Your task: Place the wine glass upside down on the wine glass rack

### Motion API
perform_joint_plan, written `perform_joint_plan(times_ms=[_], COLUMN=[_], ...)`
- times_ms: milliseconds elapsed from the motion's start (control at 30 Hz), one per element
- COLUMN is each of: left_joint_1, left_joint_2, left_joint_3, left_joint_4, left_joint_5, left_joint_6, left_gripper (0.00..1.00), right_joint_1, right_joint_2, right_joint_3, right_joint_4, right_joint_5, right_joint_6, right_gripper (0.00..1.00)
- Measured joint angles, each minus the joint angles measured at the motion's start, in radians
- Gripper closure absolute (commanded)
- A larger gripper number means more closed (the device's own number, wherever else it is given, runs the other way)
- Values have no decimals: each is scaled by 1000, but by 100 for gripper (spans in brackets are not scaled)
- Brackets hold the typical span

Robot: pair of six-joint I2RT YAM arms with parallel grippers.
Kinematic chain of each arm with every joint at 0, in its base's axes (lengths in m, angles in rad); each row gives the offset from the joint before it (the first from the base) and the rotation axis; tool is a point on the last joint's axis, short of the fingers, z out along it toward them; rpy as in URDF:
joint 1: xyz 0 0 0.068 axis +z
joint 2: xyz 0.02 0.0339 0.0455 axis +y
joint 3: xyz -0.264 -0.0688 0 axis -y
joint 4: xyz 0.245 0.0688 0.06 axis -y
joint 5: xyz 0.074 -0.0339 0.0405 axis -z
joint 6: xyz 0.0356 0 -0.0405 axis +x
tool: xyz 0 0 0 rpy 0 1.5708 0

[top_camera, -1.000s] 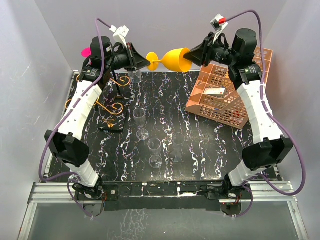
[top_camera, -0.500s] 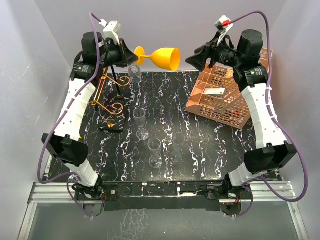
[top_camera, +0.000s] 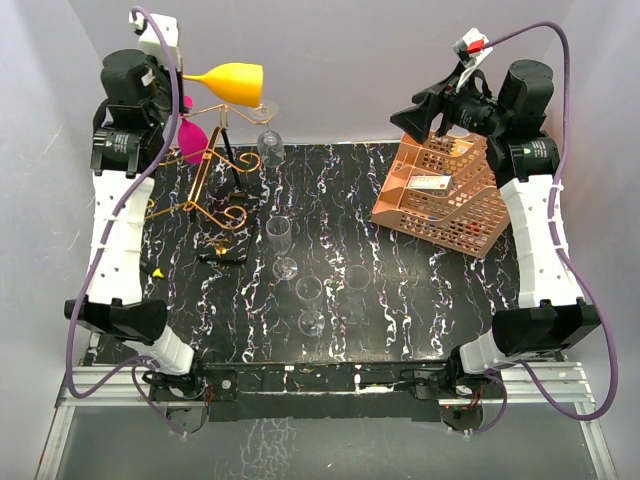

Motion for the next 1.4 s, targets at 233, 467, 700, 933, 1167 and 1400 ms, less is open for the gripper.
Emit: perform_joint_plan(times_ms=[233,467,700,933,1167,1400], left_joint_1=[105,240,290,290,278,194], left_joint_2=[-48,-98,-104,-86,-60,-60], left_joint_3=[-8,-112,-258,-336,-445,-582], left_joint_4=[27,112,203,246,287,330], left_joint_5=[-247,-398,-494,-501,-443,-362], left_joint_6=[201,350,516,672,793,921], left_gripper=[100,100,100,100,100,100], right_joint_1=[-2,-2,-2,-2,-2,-2], right_joint_2=[3,20,23,23,23,23], right_joint_3=[2,10,10,10,8,5], right_joint_4=[-15,-40,-68,-75,-80,-83], right_joint_5=[-5,-8,-17,-23,-23,-25], right_joint_6=[-10,-23,-31,-50,-63,-72], right_gripper=[23,22,22,21,21,20])
